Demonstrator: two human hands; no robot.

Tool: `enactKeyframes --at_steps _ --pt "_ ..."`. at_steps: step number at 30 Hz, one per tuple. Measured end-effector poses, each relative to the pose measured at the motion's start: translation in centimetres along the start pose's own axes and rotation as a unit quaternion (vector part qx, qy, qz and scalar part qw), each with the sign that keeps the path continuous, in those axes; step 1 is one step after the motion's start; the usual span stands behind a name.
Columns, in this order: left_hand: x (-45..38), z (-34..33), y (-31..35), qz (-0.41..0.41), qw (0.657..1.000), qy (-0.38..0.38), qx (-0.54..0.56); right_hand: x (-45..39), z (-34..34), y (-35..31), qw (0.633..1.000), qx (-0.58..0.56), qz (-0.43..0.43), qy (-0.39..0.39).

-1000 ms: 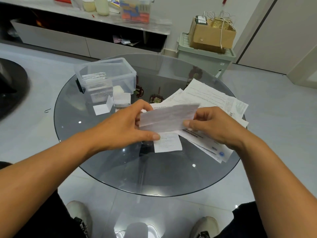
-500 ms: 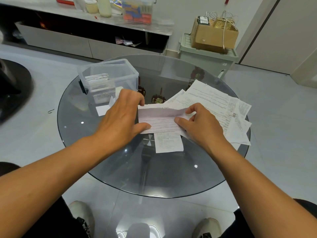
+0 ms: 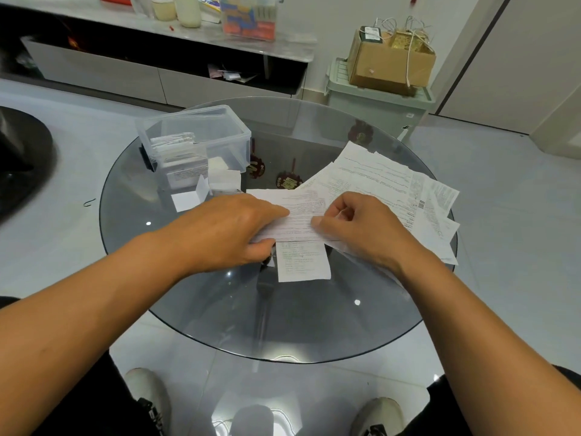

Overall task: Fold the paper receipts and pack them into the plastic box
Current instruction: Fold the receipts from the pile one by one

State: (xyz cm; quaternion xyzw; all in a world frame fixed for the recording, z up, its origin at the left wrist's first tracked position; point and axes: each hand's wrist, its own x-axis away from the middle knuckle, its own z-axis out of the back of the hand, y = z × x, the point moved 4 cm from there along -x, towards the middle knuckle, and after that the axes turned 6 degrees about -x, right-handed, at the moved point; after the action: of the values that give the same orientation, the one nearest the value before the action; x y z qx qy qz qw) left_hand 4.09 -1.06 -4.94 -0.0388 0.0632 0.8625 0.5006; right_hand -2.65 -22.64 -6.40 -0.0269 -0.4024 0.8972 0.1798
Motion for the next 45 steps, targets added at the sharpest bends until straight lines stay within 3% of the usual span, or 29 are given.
enactKeyframes --at_steps 3,5,12,16,20,23,26,29,31,34,37,41,45 --pt "-0.6 0.0 0.0 -0.008 0.999 0.006 -0.031 0.3 0.2 -0.6 0.993 0.033 0.021 -0.11" --pt "-0.8 -0.3 -0.1 -0.006 0.999 0.027 -0.031 0.5 0.0 -0.7 0.989 0.061 0.035 -0.13" --pt "-1.0 -1.1 -1.8 0.075 0.986 0.072 0.13 0.9 -0.8 -1.5 0.965 0.2 0.165 -0.03" --pt "-0.9 -1.6 -2.2 0.124 0.947 0.034 0.296 1.6 -1.4 -2.1 0.964 0.133 0.211 -0.093" --pt "-0.7 -1.5 -1.9 0.103 0.948 -0.005 0.302 1.4 -1.9 -2.8 0.941 0.21 0.264 -0.034" --pt "-0.2 -1.3 -1.6 0.062 0.969 -0.067 0.229 1.4 -1.9 -2.9 0.925 0.225 0.304 -0.013" --pt "-0.1 -1.5 -1.2 0.02 0.989 -0.082 0.122 1.1 -1.5 -2.5 0.941 0.217 0.256 -0.044" --pt "-0.2 -1.5 -1.1 0.031 0.99 -0.031 0.137 0.7 -1.2 -1.9 0.976 0.122 0.177 -0.038" --pt "-0.3 -1.3 -1.3 0.086 0.981 0.004 0.174 0.4 -0.9 -1.2 0.995 0.033 0.095 -0.005" --pt "-0.3 -1.5 -1.4 0.177 0.96 0.048 0.211 0.1 -1.1 -0.3 0.998 0.005 0.025 0.051" --pt "-0.4 -1.6 -1.2 0.201 0.957 0.063 0.202 -0.3 -1.7 0.0 0.996 0.051 -0.007 0.077" --pt "-0.4 -1.5 -1.5 0.189 0.973 0.088 0.103 -0.4 -1.6 -0.1 0.987 0.11 -0.036 0.11" --pt "-0.6 -1.7 -1.3 0.145 0.984 0.086 0.061 -0.2 -1.3 -0.5 0.995 -0.002 -0.051 0.088"
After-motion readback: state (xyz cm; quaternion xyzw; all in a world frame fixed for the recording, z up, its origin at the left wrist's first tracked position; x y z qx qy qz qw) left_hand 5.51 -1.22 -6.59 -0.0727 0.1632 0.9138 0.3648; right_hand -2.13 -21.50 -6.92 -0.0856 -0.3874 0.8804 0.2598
